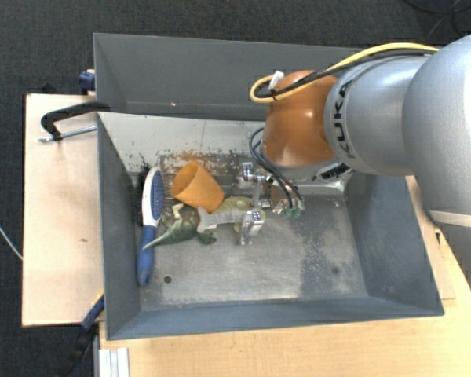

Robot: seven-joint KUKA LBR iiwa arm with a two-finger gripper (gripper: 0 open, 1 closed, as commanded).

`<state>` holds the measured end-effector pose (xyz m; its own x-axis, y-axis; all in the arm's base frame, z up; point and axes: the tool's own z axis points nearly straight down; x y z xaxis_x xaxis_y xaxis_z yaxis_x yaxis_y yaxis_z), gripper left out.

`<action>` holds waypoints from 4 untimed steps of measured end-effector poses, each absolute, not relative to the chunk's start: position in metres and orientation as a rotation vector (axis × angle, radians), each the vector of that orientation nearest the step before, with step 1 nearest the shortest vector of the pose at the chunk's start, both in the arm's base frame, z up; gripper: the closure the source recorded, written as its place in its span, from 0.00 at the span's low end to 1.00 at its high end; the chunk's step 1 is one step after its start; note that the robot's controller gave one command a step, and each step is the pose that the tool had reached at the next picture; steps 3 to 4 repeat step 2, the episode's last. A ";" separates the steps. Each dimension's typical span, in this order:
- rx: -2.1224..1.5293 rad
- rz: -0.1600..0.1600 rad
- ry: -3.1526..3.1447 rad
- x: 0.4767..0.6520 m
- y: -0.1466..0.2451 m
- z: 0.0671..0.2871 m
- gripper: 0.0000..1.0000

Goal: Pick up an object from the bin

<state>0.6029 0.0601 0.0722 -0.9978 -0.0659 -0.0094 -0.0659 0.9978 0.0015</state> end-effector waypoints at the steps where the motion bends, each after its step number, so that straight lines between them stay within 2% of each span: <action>1: -0.101 0.005 3.115 0.607 0.061 0.078 1.00; 2: -0.372 -0.001 3.104 0.593 0.028 0.232 1.00; 4: -0.372 -0.001 3.104 0.593 0.028 0.232 1.00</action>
Offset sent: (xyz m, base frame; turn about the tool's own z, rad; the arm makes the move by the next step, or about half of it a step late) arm 0.0000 0.0000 0.0000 0.0000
